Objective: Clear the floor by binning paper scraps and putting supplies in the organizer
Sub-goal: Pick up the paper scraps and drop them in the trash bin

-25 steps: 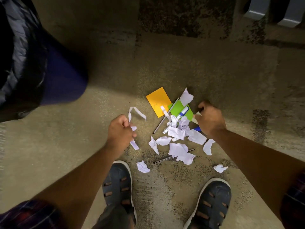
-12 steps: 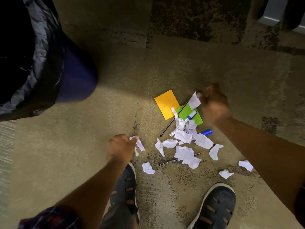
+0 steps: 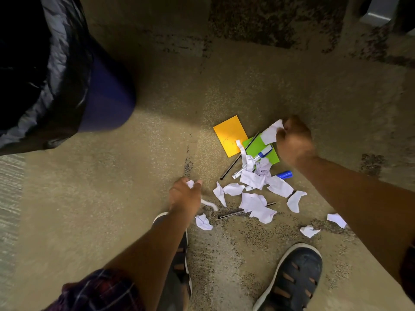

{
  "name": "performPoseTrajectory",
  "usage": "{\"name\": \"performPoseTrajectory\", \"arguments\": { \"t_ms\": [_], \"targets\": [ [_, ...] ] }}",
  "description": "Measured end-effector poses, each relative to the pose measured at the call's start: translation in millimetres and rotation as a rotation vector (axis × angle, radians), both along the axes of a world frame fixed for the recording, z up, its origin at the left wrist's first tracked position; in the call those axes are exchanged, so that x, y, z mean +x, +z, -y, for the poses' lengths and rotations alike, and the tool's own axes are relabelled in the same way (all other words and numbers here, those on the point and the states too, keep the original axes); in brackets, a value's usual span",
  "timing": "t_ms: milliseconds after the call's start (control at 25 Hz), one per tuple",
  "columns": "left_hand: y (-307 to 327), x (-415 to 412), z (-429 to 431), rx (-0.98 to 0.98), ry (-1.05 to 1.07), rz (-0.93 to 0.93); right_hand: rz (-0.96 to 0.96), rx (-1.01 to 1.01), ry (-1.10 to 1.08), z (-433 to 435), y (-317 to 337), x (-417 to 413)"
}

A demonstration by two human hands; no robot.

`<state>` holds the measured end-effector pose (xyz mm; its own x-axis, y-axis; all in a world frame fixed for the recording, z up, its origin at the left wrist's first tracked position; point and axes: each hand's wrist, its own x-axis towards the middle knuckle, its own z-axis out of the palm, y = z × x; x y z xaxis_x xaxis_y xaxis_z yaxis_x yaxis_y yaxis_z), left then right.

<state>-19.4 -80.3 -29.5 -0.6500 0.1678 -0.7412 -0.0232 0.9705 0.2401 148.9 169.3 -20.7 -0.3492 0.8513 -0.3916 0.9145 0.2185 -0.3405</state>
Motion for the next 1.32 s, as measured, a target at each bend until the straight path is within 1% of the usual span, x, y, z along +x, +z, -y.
{"name": "performPoseTrajectory", "arguments": {
  "t_ms": [80, 160, 240, 360, 440, 480, 600, 720, 840, 920, 1000, 1120, 1200, 1320],
  "targets": [
    [13.7, -4.6, 0.2, 0.091, 0.163, 0.077, -0.081, -0.014, -0.193, 2.8, 16.9, 4.5],
    [29.0, -10.5, -0.1, 0.117, 0.285, 0.160, -0.141, -0.072, -0.284, 8.7, 37.2, 4.7],
    [48.6, -18.2, -1.0, 0.149, 0.364, 0.242, -0.230, -0.163, -0.418, 17.2, 61.2, -2.3],
    [84.7, -27.9, -2.4, 0.245, 0.478, 0.322, -0.432, -0.341, -0.598, 37.2, 100.3, -19.7],
    [114.0, -36.0, -2.7, 0.314, 0.565, 0.348, -0.552, -0.469, -0.617, 52.8, 129.8, -38.7],
    [129.5, -40.5, -2.8, 0.355, 0.620, 0.370, -0.581, -0.501, -0.602, 60.4, 144.5, -50.4],
    [181.9, -56.5, -6.3, 0.490, 0.775, 0.437, -0.580, -0.519, -0.539, 78.4, 186.9, -88.4],
    [235.2, -81.0, -9.6, 0.626, 0.861, 0.420, -0.645, -0.535, -0.511, 94.0, 228.1, -133.2],
    [282.4, -113.5, -10.3, 0.702, 0.930, 0.404, -0.727, -0.550, -0.520, 106.4, 263.0, -181.5],
    [305.2, -140.1, -11.1, 0.716, 0.974, 0.379, -0.779, -0.597, -0.559, 113.2, 281.0, -213.4],
    [320.0, -170.7, -12.6, 0.694, 1.057, 0.376, -0.800, -0.658, -0.582, 118.8, 293.9, -245.5],
    [325.5, -221.1, -20.0, 0.660, 1.163, 0.466, -0.796, -0.731, -0.625, 124.7, 304.5, -295.0],
    [322.3, -250.9, -27.3, 0.675, 1.194, 0.507, -0.779, -0.782, -0.681, 126.2, 309.4, -324.3],
    [314.4, -282.8, -38.0, 0.704, 1.218, 0.475, -0.763, -0.852, -0.739, 126.5, 318.0, -356.7]
  ]
}}
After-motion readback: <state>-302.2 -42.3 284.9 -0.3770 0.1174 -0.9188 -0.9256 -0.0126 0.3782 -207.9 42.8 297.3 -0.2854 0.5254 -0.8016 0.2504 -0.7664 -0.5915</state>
